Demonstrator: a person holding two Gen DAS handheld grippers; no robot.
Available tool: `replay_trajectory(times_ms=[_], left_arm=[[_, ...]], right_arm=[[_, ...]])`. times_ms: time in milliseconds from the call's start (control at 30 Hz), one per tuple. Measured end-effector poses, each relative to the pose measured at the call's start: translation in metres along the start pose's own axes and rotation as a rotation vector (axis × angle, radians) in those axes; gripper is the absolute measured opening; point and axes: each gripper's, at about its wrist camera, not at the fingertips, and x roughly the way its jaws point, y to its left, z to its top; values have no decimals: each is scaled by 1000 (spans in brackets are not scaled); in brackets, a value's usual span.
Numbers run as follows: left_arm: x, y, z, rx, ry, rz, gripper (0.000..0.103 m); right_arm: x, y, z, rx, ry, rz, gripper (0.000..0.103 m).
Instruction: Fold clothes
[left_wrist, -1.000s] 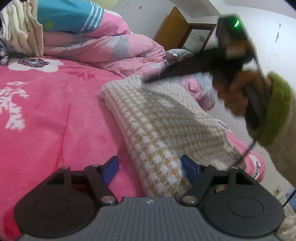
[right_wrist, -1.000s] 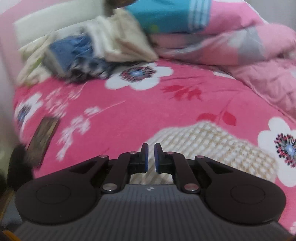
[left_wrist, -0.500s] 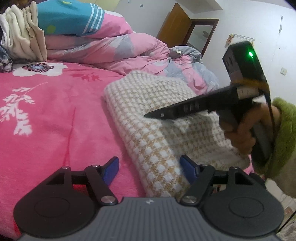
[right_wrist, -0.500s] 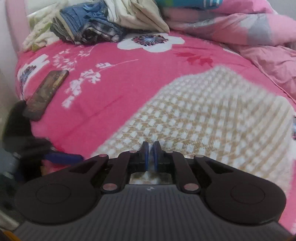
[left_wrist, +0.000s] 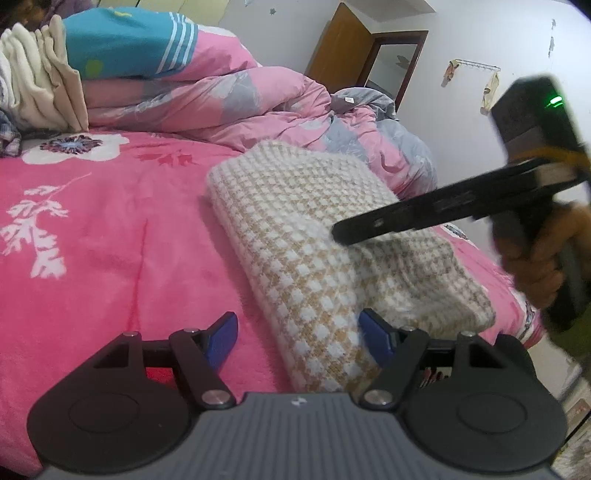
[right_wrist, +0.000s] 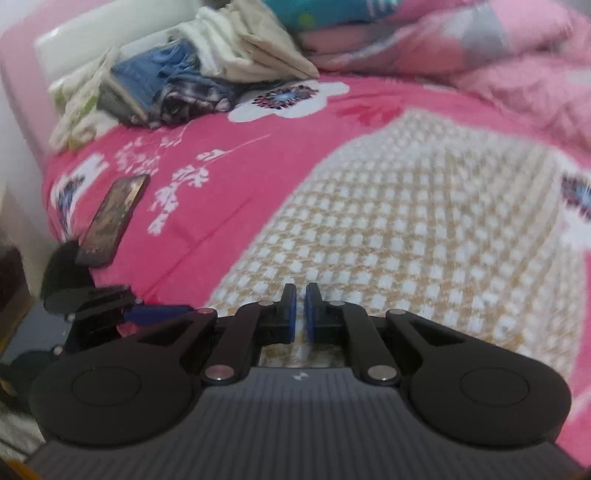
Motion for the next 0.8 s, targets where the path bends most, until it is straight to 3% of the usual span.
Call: replay_trajectory(times_ms=[100, 200, 300, 467, 600, 800], left_arm=[[1, 1, -1, -6, 6, -4, 73], [0, 0, 0, 0, 7, 1, 73], [-6, -4, 2, 17, -2, 3, 72], [-12, -4, 0, 18, 2, -2, 72], [-11, -2, -2, 9, 14, -1, 73], [-11, -1, -2, 10, 11, -4, 73]], right_arm=[[-10, 12, -4, -36, 3, 21, 4], [8, 14, -22, -82, 7, -15, 4], [1, 12, -18, -25, 8, -14, 4], [-19, 26, -19, -62, 8, -21, 5], [9, 22, -41, -80, 21, -53, 3], [-8, 26, -38, -45, 23, -68, 4]])
